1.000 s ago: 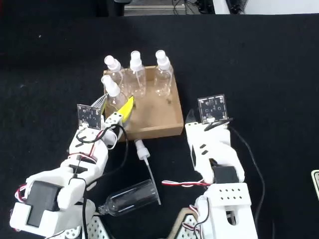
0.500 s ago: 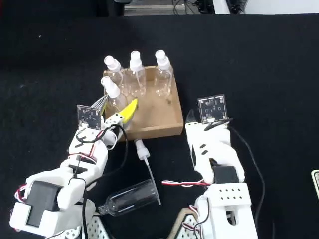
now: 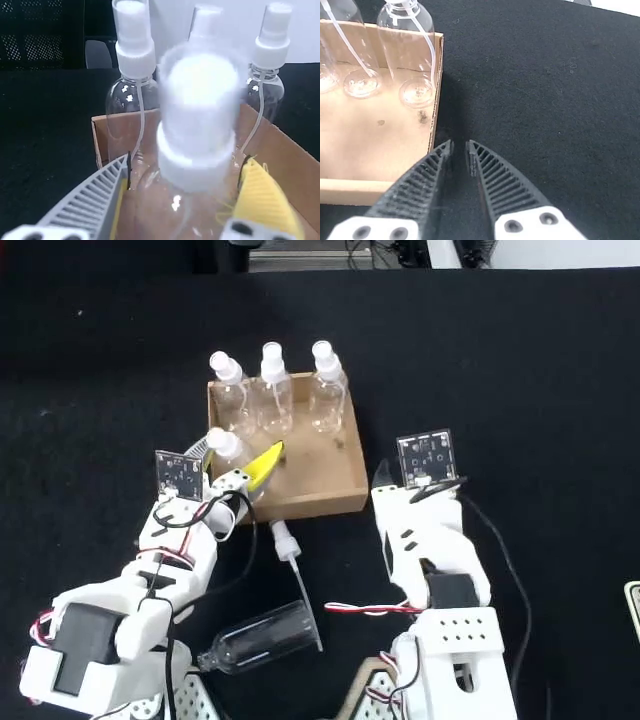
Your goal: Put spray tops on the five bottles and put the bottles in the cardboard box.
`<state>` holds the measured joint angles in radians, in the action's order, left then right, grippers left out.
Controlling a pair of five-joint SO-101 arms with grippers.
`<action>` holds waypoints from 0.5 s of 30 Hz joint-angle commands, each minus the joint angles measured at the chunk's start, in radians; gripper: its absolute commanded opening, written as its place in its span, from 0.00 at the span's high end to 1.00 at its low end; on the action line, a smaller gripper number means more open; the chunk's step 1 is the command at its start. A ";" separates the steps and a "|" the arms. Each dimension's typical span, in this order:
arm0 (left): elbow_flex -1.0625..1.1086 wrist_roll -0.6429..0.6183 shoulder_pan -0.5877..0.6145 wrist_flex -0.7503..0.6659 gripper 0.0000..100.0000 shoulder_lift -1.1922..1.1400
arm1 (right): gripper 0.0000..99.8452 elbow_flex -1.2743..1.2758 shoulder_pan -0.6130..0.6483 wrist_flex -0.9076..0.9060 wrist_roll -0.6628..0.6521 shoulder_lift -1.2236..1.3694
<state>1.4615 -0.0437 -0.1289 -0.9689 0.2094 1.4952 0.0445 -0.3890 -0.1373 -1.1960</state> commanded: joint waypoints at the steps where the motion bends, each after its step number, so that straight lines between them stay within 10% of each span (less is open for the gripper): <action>1: 0.002 0.009 0.004 -0.029 0.68 0.015 | 0.97 -0.012 -0.011 0.032 -0.002 -0.015; 15: 0.101 -0.002 0.002 0.311 0.68 0.443 | 0.97 -0.012 -0.011 0.032 -0.002 -0.015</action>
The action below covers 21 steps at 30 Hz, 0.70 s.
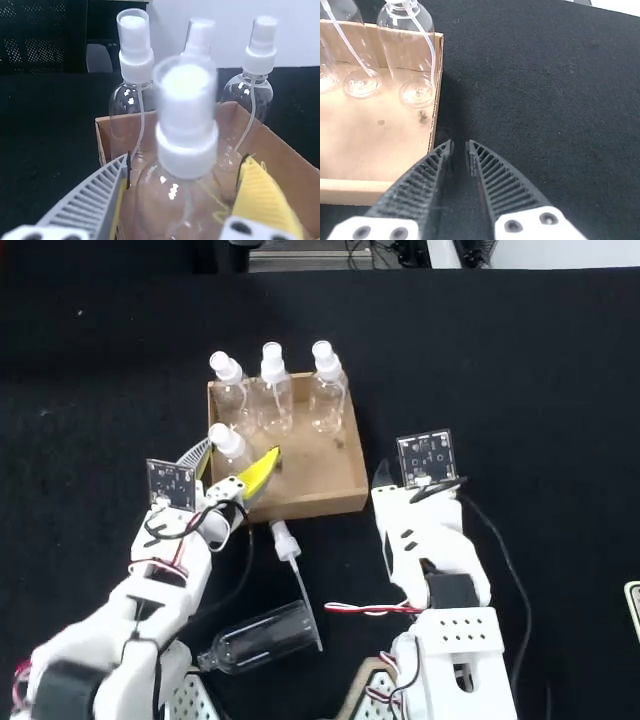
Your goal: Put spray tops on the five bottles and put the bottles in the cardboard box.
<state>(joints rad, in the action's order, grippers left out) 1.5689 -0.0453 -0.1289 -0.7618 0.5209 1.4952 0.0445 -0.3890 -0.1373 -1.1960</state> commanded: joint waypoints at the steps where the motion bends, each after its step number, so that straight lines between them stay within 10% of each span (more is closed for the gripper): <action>1: -0.008 -0.015 -0.002 0.153 0.68 0.181 | 0.97 -0.012 -0.011 0.032 -0.002 -0.015; 11: -0.068 -0.077 -0.015 0.896 0.68 0.635 | 0.97 -0.012 -0.009 0.032 -0.002 -0.015; 21: -0.096 -0.232 -0.025 1.321 0.68 1.026 | 0.97 -0.012 -0.009 0.032 -0.002 -0.015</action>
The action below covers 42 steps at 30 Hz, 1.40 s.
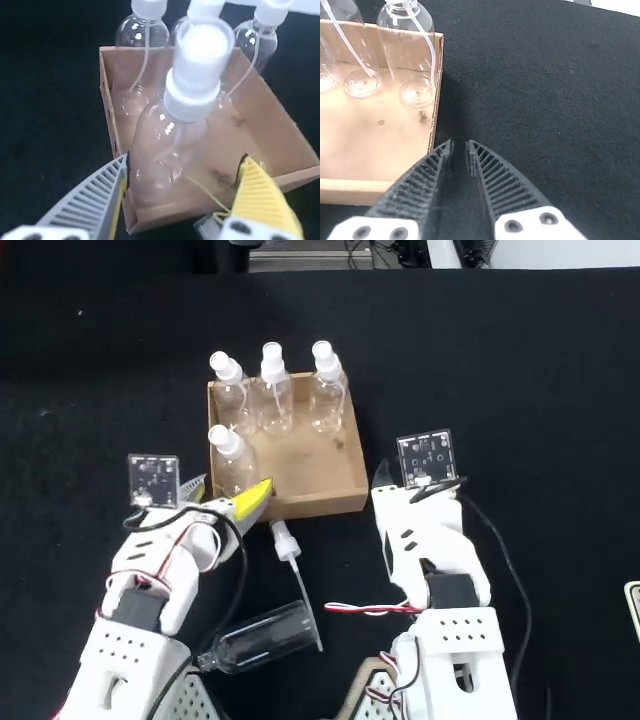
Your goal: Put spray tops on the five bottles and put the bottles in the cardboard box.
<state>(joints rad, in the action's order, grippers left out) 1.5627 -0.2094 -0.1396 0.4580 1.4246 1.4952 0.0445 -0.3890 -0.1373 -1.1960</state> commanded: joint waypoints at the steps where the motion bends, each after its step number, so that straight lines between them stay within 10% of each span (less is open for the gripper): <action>1: -0.096 -0.087 -0.013 0.137 0.68 0.169 | 0.97 -0.012 -0.009 0.032 -0.002 -0.015; 16: -0.220 -0.115 0.010 0.601 0.68 0.399 | 0.97 -0.007 -0.015 0.026 0.000 -0.015; 23: -0.249 -0.109 0.282 0.666 0.68 0.399 | 0.97 -0.036 -0.015 -0.014 -0.002 -0.015; 33: -0.142 -0.011 0.576 0.657 0.68 0.399 | 0.97 -0.466 0.029 -0.578 -0.199 -0.005; 42: -0.113 -0.011 0.602 0.628 0.68 0.399 | 0.97 -0.720 0.489 -1.131 -0.457 -0.004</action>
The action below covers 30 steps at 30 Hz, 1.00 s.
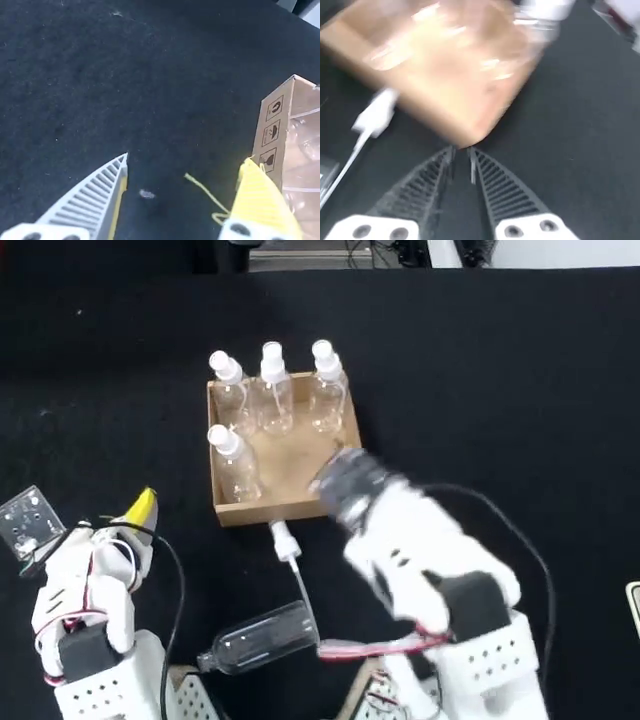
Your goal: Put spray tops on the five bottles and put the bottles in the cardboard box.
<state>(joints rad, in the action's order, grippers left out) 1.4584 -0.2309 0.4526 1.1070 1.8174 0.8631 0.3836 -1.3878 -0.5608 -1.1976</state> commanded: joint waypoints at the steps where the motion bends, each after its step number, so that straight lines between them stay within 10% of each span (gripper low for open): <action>1: -0.007 0.011 0.010 -0.021 0.68 0.006 | 0.97 -0.085 0.203 -0.155 -0.034 -0.001; 16: -0.013 0.011 0.091 -0.031 0.68 0.006 | 0.79 -0.033 0.709 0.000 -0.032 0.418; 30: -0.033 -0.028 0.219 -0.032 0.68 0.006 | 0.67 -0.033 0.732 0.061 -0.028 0.545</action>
<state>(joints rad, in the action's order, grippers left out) 1.4584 -0.2325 0.6245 1.1009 1.8159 0.8493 1.1017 -1.3479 -0.5869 -0.6513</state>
